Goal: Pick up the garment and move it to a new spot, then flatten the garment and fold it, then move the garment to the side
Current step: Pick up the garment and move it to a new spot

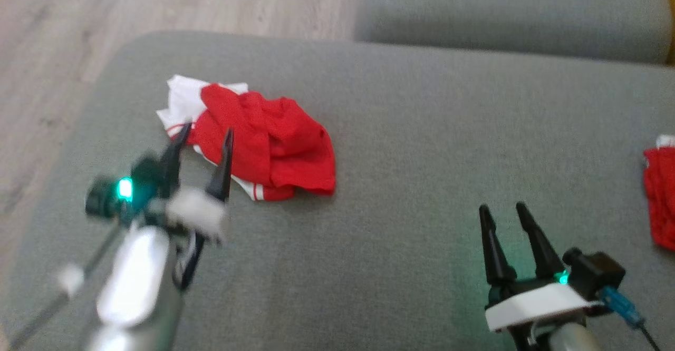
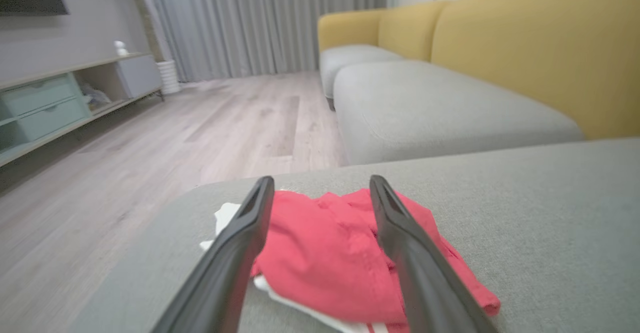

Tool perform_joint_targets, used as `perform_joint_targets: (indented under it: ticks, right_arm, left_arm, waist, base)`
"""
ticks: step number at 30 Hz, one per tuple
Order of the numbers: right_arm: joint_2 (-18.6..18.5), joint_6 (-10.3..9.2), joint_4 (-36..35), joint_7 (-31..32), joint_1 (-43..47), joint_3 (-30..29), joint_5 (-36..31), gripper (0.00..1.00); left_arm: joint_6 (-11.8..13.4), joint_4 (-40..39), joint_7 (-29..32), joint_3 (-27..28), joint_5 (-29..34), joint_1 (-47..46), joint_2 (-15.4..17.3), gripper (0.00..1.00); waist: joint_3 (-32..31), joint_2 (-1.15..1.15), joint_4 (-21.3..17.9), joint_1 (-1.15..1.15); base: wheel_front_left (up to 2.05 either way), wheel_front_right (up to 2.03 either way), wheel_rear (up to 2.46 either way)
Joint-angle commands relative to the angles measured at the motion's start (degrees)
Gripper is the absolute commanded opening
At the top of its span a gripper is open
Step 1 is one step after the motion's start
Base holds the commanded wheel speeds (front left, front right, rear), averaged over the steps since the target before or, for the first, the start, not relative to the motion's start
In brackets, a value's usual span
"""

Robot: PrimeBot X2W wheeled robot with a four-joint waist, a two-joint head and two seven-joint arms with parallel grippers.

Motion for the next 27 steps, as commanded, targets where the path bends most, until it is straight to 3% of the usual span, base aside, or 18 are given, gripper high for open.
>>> perform_joint_targets:
  ticks: [1, 6, 11, 17, 23, 24, 25, 27]
  right_arm:
    - [-0.27, -0.04, -2.28, -0.78, -3.93, 0.79, -0.66, 1.0]
    - [-0.27, -0.04, -2.72, -0.78, -6.4, 0.78, -0.87, 1.0]
    - [-0.27, -0.04, -2.97, -0.78, -7.9, 0.89, -0.65, 1.0]
    - [-0.27, -0.04, -2.99, -0.78, -9.06, 1.09, -0.33, 1.0]
    - [-0.27, -0.04, -2.75, -0.78, -9.28, 1.02, -0.15, 1.0]
    - [-0.27, -0.04, -2.57, -0.78, -9.27, 0.89, -0.17, 1.0]
    - [-0.27, -0.04, -2.47, -0.78, -9.21, 0.77, -0.18, 1.0]
    - [-0.27, -0.04, -2.26, -0.78, -9.03, 0.51, -0.25, 1.0]
  left_arm:
    - [-0.97, 0.35, 3.6, 0.54, 0.81, -7.33, 2.13, 1.0]
    - [-2.8, 8.17, 15.3, -1.83, -0.4, -17.88, 4.52, 1.0]
    - [-3.17, 14.41, 21.19, -2.39, -1.88, -23.19, 6.27, 1.0]
    - [-3.21, 20.75, 21.51, -2.25, -3.13, -27.05, 7.75, 1.0]
    - [-1.58, 26.4, 20.61, -2.1, -3.14, -28.35, 8.16, 1.0]
    - [-1.36, 27.81, 20.17, -2.0, -3.42, -28.6, 8.06, 0.25]
    - [-1.27, 28.33, 19.71, -2.03, -3.45, -28.72, 8.04, 0.0]
    - [-1.34, 29.04, 18.44, -2.1, -3.64, -28.93, 7.9, 0.0]
  waist:
    - [4.17, 0.0, -2.85, -0.01]
    - [8.23, 0.0, -6.14, -0.01]
    - [10.54, 0.0, -8.55, -0.01]
    - [12.44, 0.0, -11.05, -0.01]
    - [12.52, 0.0, -11.88, -0.01]
    - [12.23, 0.0, -11.87, -0.01]
    - [12.01, 0.0, -11.78, -0.01]
    - [11.5, 0.0, -11.51, -0.01]
  base:
    - [0.0, 0.0, 0.0]
    - [0.0, 0.0, 0.0]
    - [0.0, 0.0, 0.0]
    - [0.0, 0.0, 0.0]
    - [0.0, 0.0, 0.0]
    - [0.0, 0.0, 0.0]
    - [0.0, 0.0, 0.0]
    - [0.0, 0.0, 0.0]
